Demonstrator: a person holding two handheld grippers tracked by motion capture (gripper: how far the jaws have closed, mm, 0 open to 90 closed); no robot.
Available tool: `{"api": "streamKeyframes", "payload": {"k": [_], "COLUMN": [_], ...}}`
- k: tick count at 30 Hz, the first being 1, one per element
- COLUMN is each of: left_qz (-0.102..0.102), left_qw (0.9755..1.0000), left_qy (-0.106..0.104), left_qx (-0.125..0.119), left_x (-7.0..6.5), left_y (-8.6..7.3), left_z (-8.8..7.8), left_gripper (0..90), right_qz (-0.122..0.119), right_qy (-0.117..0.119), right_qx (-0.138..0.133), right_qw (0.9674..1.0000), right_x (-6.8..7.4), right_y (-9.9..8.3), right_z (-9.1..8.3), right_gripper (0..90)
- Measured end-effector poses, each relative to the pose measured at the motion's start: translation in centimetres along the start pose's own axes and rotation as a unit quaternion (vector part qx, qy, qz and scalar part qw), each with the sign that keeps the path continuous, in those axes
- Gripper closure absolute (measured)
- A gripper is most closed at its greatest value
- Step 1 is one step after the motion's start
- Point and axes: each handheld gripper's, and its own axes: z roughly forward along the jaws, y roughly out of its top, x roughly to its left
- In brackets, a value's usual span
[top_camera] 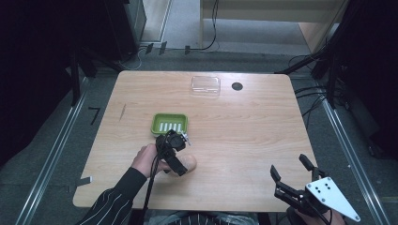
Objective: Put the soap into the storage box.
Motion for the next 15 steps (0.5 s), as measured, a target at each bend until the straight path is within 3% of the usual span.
{"api": "streamKeyframes", "payload": {"k": [15], "left_qz": [0.015], "left_qw": [0.9998], "left_qy": [-0.004], "left_qx": [0.012], "left_x": [-0.1], "left_y": [0.2], "left_z": [1.7], "left_gripper": [2.3], "right_qz": [0.001], "right_qy": [0.0], "right_qx": [0.0], "right_qw": [1.0], "right_x": [0.0], "right_y": [0.0], "right_z": [0.0], "right_gripper": [13.3]}}
